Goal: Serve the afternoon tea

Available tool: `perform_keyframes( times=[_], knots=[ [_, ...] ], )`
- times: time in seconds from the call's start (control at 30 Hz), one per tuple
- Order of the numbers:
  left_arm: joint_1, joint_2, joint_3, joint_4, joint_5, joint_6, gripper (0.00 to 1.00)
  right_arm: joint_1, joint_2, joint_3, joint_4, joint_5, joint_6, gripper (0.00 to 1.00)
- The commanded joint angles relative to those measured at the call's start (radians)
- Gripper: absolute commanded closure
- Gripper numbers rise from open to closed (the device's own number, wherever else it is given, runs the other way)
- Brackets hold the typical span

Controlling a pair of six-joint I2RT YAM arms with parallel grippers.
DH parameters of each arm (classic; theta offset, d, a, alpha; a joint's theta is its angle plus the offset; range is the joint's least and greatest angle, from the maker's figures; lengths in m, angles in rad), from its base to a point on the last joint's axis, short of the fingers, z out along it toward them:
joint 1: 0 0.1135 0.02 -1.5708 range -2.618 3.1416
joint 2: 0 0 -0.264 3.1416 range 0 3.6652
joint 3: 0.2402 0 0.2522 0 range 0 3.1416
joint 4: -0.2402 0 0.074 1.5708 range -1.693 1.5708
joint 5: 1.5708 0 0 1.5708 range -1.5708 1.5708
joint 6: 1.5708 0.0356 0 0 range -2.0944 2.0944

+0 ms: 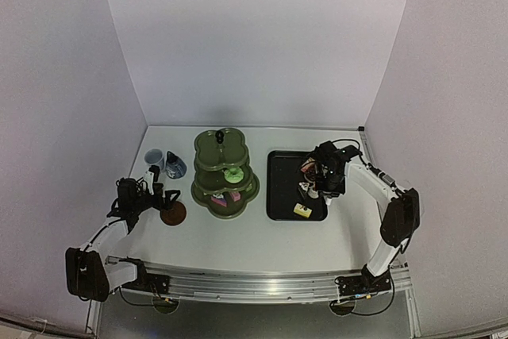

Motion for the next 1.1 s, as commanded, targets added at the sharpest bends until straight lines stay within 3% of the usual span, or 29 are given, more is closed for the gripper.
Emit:
perform_keyframes(
  times=[0.0, 0.23, 0.67, 0.9, 1.07],
  knots=[
    [0.004, -0.01, 0.01, 0.032, 0.014, 0.008, 0.03, -0.003, 0.014, 0.02, -0.055, 0.037, -0.003, 0.72],
    [0.004, -0.012, 0.009, 0.032, 0.015, 0.008, 0.03, -0.003, 0.026, 0.088, -0.115, 0.066, -0.021, 0.72],
    [0.004, -0.022, 0.001, 0.036, 0.011, 0.007, 0.03, -0.006, 0.094, 0.099, -0.072, -0.038, -0.051, 0.73],
    [0.003, -0.031, -0.003, 0.039, 0.004, 0.005, 0.03, -0.006, 0.097, 0.112, -0.071, -0.05, -0.054, 0.98],
    [0.003, -0.03, -0.003, 0.039, 0.002, 0.003, 0.04, -0.006, 0.035, 0.107, -0.076, -0.033, -0.059, 1.0]
  ],
)
